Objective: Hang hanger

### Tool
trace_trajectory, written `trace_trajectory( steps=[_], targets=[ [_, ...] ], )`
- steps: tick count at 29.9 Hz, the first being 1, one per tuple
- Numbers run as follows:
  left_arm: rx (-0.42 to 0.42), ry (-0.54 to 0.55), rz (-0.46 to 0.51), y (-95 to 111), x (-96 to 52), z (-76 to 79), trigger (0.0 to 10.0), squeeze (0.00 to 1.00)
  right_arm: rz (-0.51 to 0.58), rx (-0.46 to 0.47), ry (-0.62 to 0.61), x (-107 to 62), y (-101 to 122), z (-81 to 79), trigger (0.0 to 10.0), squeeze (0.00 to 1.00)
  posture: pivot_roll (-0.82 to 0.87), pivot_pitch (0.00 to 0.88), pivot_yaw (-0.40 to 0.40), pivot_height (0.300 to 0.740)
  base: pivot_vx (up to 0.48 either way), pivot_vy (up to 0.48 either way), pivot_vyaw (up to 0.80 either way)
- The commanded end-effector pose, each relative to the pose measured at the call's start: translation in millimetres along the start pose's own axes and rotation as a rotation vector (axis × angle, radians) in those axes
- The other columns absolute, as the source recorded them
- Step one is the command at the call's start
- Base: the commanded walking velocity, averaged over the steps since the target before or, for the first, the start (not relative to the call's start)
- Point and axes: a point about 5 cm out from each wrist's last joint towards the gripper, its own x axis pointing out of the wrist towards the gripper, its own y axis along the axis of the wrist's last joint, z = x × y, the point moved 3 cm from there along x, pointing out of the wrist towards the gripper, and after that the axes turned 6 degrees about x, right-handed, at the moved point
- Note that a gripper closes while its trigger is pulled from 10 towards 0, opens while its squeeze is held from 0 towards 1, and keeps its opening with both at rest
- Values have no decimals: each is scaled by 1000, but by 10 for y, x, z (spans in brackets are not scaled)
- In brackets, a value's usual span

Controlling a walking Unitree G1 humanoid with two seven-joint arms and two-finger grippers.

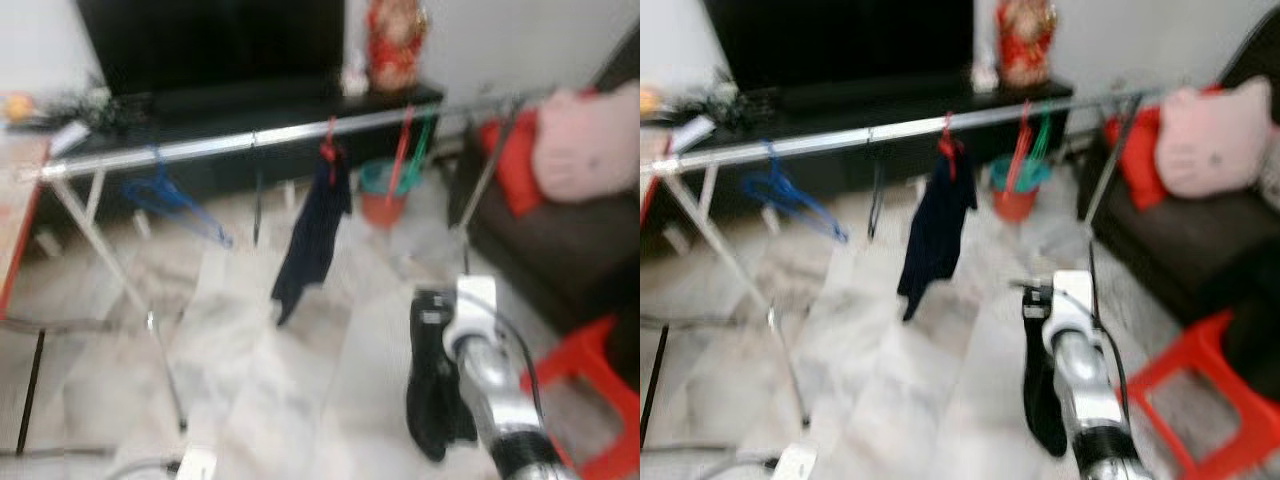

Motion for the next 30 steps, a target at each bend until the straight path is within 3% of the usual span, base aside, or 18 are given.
trace_trajectory(
  steps=[1,13,17,23,24,25,28,30],
  targets=[
    [12,-26,-50,-123,-28,70,10000,0,53,-12,4,7,124,14,10000,0,-10,0,-24,740,0,-255,656],
    [-15,-34,-29,-91,-25,85,10000,0,52,-6,-6,17,127,22,10000,0,-7,0,-29,740,0,0,0],
    [-29,-33,-35,-109,-29,80,10000,0,24,37,-79,17,65,127,10000,0,-6,0,-30,740,0,0,0],
    [-37,-24,-37,-113,-29,54,10000,0,-34,122,-284,-15,-93,471,10000,0,-6,0,-32,740,0,0,0],
    [-37,-24,-37,-113,-29,54,10000,0,-34,122,-284,-15,-93,471,10000,0,-6,0,-32,740,0,0,0],
    [-36,-20,-32,-94,-23,39,10000,0,-71,193,-313,-41,-216,538,10000,0,-6,0,-31,740,0,0,0],
    [-38,-13,-18,-63,-16,15,10000,0,-42,227,-296,-63,-260,531,10000,0,-3,0,-32,740,0,0,0],
    [-39,-6,-7,-37,-11,3,10000,0,16,161,-250,-84,-235,471,10000,0,2,0,-35,740,0,0,0]
  ],
)
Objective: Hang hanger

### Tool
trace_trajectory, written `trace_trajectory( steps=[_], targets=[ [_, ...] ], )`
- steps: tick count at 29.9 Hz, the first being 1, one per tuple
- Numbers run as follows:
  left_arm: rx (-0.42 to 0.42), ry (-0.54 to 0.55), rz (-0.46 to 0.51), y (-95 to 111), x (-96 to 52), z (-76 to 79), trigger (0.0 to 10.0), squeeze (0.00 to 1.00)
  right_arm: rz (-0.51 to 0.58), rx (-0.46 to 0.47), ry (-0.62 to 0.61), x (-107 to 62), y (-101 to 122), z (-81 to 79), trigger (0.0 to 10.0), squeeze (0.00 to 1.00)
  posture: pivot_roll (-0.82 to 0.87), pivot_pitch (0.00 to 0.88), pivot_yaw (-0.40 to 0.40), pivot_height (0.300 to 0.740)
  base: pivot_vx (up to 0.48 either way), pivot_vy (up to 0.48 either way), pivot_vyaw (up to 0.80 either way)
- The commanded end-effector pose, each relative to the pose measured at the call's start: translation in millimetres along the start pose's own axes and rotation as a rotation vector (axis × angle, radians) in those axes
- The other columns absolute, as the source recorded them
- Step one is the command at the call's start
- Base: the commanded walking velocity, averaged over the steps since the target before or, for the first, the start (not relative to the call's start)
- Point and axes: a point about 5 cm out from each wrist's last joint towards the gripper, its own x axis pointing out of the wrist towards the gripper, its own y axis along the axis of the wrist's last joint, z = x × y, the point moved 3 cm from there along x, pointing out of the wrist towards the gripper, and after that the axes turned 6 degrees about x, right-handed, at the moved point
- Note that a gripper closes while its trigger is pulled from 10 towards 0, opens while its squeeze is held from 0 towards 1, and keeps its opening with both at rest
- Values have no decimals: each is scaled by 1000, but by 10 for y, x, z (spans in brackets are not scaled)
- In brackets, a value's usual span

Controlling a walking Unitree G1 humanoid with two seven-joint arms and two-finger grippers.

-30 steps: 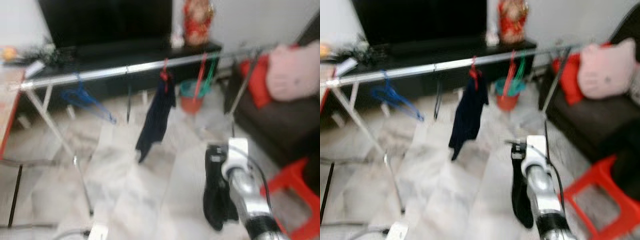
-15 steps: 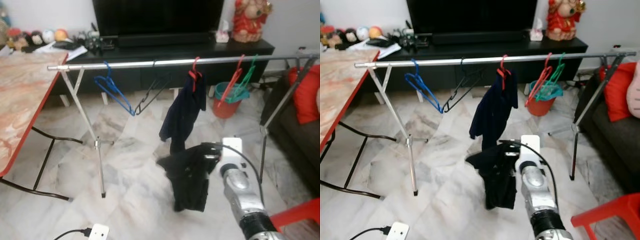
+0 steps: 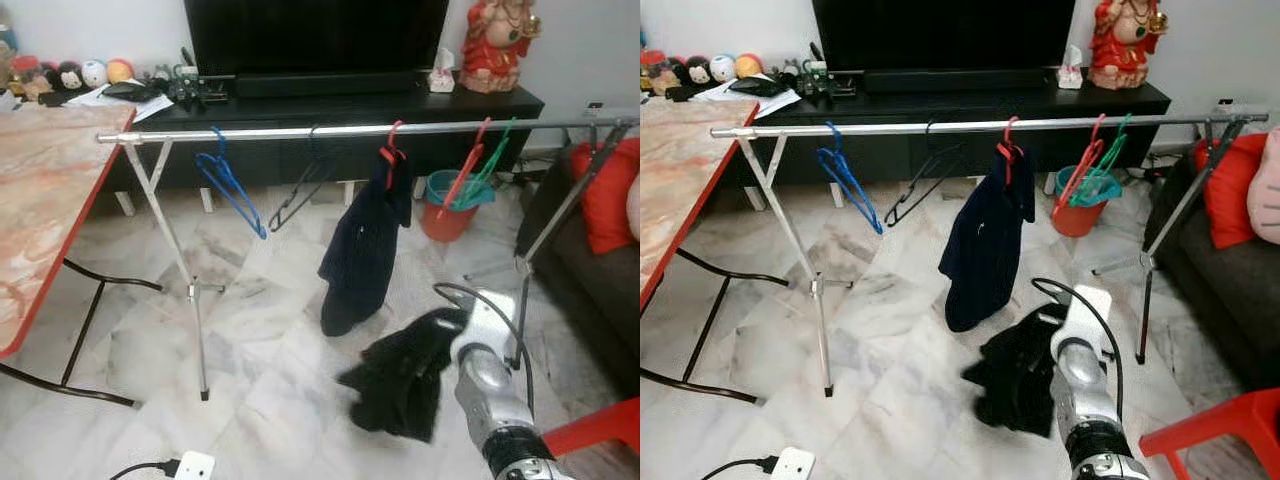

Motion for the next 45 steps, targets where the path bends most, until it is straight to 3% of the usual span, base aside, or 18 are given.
trace_trajectory(
  steps=[1,2,12,20,45],
  targets=[
    [-13,5,-2,-16,-5,3,10000,0,98,-38,42,-9,128,-66,10000,0,2,0,-35,740,0,0,0],
    [-15,8,0,-16,-7,0,10000,0,126,-68,47,-29,133,-75,10000,0,2,0,-34,740,0,0,0],
    [-5,16,20,-18,-19,10,10000,0,143,-4,13,-80,43,-44,10000,0,-8,0,-21,740,0,0,0],
    [4,9,22,-4,-15,45,10000,0,158,-24,73,-73,81,-196,10000,0,0,0,-24,740,265,0,-366],
    [3,19,20,9,-8,-11,10000,0,156,-46,80,-64,75,-238,10000,0,3,0,-25,740,300,0,-49]
  ],
)
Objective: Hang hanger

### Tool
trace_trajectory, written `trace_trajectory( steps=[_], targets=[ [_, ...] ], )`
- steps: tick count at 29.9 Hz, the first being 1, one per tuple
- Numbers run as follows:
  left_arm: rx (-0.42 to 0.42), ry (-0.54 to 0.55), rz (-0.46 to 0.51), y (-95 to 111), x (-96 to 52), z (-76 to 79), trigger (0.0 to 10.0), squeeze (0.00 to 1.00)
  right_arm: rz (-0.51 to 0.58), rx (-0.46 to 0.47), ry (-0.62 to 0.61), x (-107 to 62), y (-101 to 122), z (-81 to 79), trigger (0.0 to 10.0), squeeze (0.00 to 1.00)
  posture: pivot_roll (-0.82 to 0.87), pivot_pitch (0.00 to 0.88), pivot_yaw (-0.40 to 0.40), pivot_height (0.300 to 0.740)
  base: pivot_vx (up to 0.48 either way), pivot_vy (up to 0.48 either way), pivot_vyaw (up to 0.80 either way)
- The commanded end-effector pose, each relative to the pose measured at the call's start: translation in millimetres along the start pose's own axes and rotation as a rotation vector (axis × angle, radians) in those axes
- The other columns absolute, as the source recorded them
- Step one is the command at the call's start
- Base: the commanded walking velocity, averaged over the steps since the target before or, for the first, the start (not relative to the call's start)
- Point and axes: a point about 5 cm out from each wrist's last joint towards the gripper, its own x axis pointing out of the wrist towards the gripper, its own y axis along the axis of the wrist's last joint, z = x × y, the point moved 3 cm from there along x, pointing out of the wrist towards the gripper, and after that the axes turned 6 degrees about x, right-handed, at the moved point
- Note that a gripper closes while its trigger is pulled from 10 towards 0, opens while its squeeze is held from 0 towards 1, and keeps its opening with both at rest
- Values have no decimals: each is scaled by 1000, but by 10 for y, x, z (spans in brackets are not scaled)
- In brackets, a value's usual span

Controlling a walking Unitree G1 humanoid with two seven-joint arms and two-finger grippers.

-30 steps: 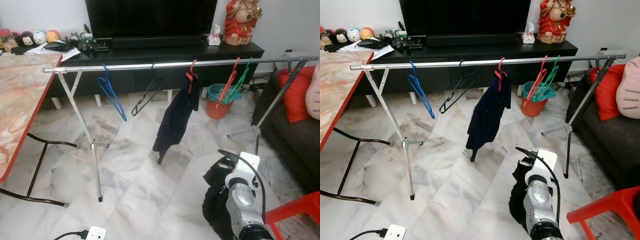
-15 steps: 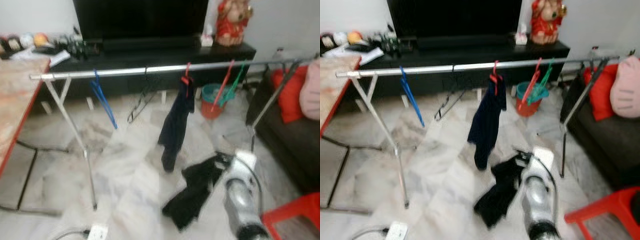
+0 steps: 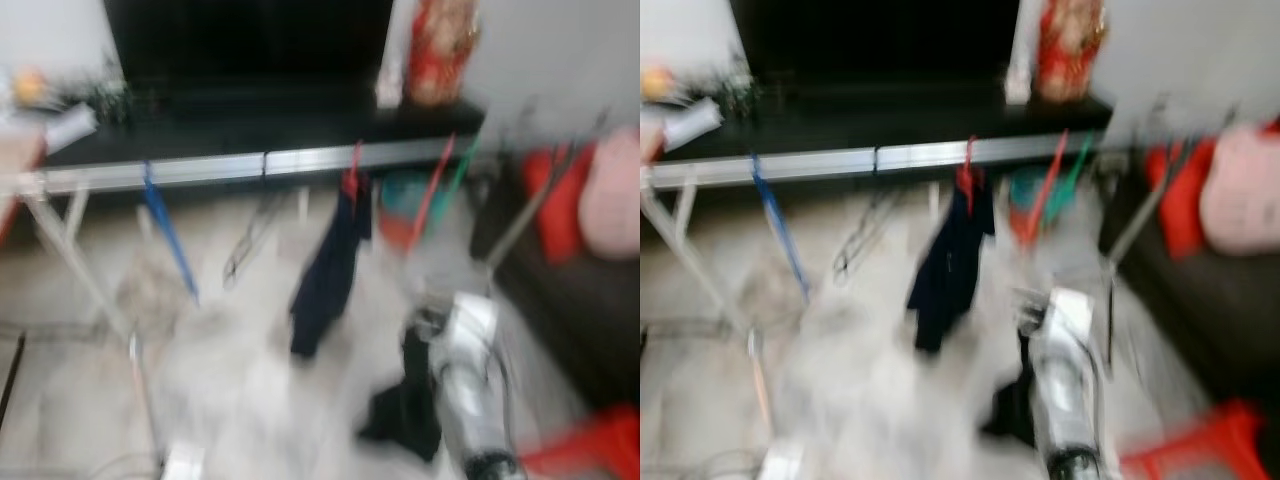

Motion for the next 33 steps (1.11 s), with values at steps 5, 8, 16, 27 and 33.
trace_trajectory(
  steps=[5,8,16,27,33],
  targets=[
    [-9,-23,2,24,5,127,10000,0,28,-25,-21,28,77,87,10000,0,4,0,-26,740,303,0,0],
    [-9,-23,3,28,6,132,10000,0,27,-24,-17,31,79,70,10000,0,2,0,-26,740,305,0,-525],
    [-9,-28,11,48,9,152,10000,0,40,-28,-14,34,102,61,10000,0,3,0,-28,740,216,0,-387],
    [-22,3,117,190,6,50,10000,0,50,-23,-10,37,121,42,10000,0,6,0,-29,740,0,0,0],
    [50,140,218,264,-54,-250,10000,0,48,-26,-8,36,117,39,10000,0,7,0,-28,740,0,0,0]
  ],
)
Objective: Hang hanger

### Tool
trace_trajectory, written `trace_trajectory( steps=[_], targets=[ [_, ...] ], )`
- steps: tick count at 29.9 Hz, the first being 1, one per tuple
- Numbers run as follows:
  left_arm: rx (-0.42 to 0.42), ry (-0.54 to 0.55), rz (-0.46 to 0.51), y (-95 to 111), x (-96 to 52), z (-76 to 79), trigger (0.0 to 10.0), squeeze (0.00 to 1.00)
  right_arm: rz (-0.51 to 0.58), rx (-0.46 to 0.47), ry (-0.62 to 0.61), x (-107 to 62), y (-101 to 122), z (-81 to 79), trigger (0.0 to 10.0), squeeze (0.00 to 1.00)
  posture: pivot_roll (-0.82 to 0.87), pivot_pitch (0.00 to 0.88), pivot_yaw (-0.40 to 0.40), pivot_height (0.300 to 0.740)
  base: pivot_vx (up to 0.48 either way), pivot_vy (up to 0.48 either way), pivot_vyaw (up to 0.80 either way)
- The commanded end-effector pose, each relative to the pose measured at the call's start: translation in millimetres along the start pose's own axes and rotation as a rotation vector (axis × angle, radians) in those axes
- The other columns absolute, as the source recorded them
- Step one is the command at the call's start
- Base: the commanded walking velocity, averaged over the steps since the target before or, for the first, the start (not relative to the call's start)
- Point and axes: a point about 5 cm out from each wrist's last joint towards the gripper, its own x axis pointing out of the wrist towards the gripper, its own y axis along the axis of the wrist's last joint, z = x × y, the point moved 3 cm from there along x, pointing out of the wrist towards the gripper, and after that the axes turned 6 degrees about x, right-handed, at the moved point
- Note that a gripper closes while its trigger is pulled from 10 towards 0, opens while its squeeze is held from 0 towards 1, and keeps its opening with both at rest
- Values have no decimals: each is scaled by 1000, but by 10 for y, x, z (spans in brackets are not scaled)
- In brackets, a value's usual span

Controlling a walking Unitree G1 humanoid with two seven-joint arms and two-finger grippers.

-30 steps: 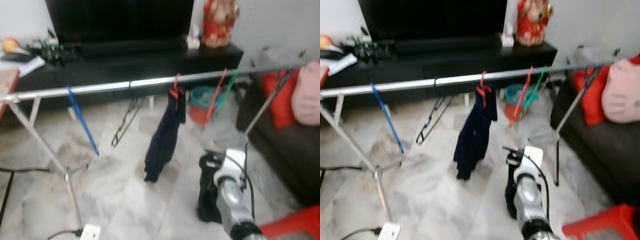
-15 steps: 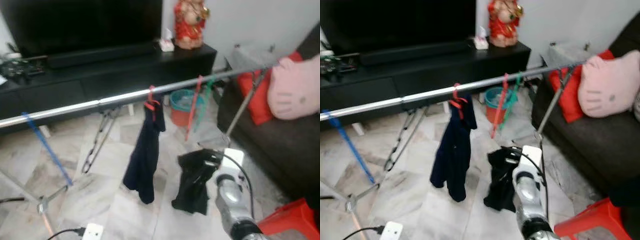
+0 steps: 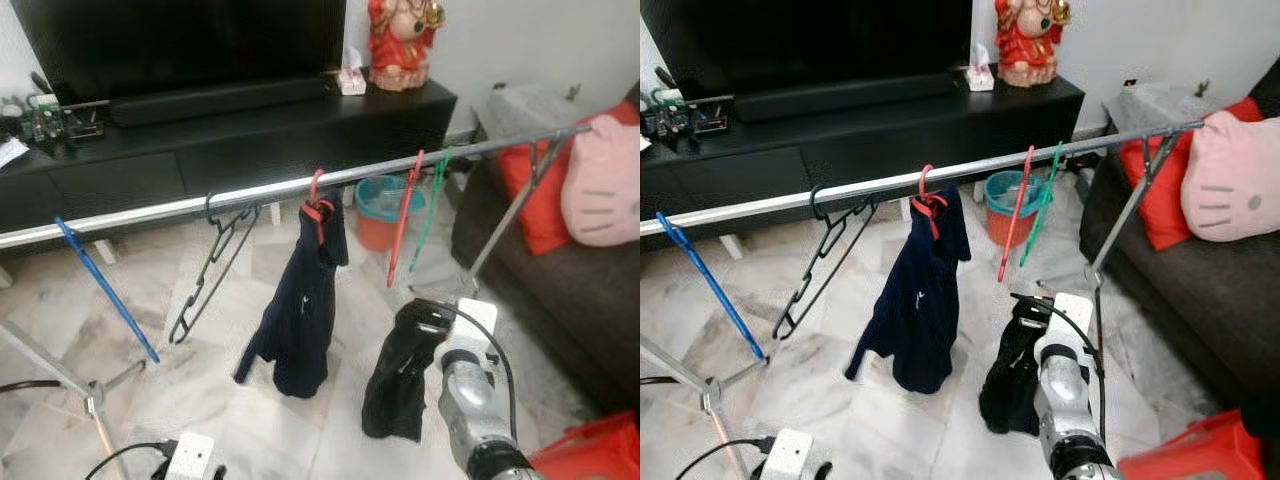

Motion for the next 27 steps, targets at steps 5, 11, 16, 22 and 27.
trace_trajectory(
  steps=[5,11,16,22,27],
  targets=[
    [-8,130,407,699,-122,-386,10000,0,46,5,8,27,109,-12,10000,0,23,0,-38,740,0,0,0],
    [-2,182,673,1375,-305,-478,10000,0,55,3,15,19,115,-15,10000,0,19,0,-38,740,0,0,0],
    [-28,242,827,1811,-584,-634,10000,0,60,6,10,24,127,11,10000,0,18,0,-35,740,0,0,0],
    [-17,156,919,2209,-656,-514,10000,0,58,9,6,23,116,16,10000,0,22,0,-33,740,0,40,0],
    [-62,110,895,2287,-592,-424,10000,0,85,21,7,30,176,18,10000,0,0,0,-20,740,0,249,0]
  ],
)
